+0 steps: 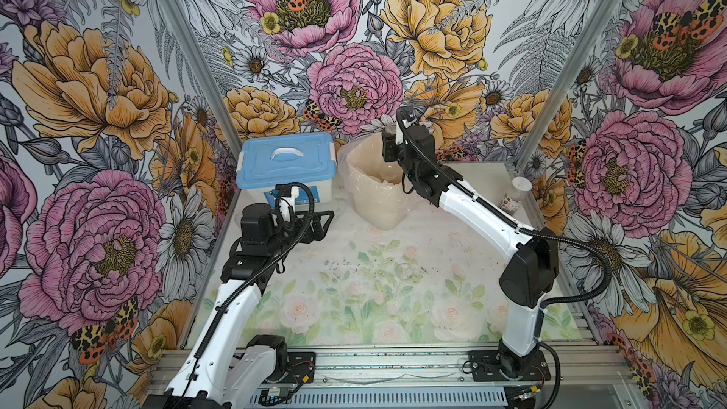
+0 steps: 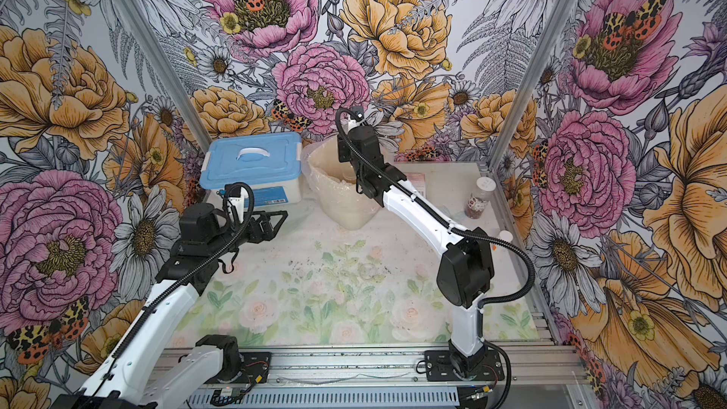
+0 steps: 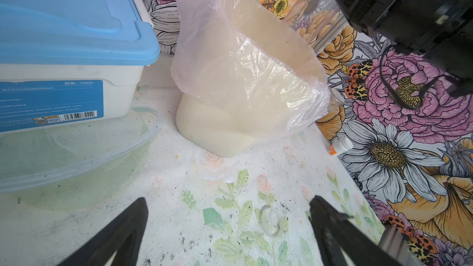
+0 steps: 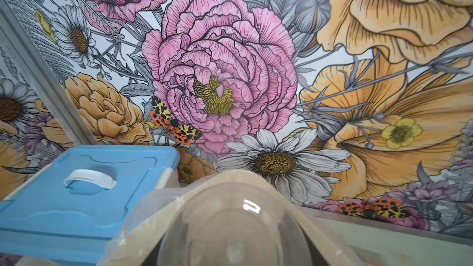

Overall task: Empty the moldy dried flower tea in the jars
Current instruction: Pour the moldy dried flower tea into the trash bin.

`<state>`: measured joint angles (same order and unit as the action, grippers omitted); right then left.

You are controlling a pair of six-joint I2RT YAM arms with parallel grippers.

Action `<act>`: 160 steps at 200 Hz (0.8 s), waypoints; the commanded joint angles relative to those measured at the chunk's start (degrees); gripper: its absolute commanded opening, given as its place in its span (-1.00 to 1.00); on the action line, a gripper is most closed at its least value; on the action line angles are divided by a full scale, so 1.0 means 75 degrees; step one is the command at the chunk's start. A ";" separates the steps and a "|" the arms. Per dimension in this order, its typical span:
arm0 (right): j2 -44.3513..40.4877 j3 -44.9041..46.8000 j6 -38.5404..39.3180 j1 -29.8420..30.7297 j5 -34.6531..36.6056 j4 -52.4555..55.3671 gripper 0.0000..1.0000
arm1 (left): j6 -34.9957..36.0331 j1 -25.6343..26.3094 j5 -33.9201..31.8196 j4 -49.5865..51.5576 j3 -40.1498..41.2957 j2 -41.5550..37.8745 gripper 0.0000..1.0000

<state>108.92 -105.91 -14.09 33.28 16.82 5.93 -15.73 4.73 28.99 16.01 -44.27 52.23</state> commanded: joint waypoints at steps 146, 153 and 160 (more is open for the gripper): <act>-0.0436 -0.0488 -0.1184 -0.0370 -0.0241 0.0017 -0.51 | -0.0891 0.0013 0.0422 -0.1397 0.0486 -0.0191 0.97; -0.0458 -0.0547 -0.1199 -0.0365 -0.0213 0.0017 -0.50 | -0.1297 0.0013 0.0505 -0.1759 0.0555 -0.0168 0.98; -0.0492 -0.0582 -0.1245 -0.0386 -0.0187 0.0017 -0.50 | -0.1693 0.0022 0.0588 -0.2117 0.0588 -0.0146 0.98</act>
<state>108.86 -106.61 -20.64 31.03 15.27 7.09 -19.68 4.75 29.93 10.44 -41.54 51.70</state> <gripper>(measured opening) 0.537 0.988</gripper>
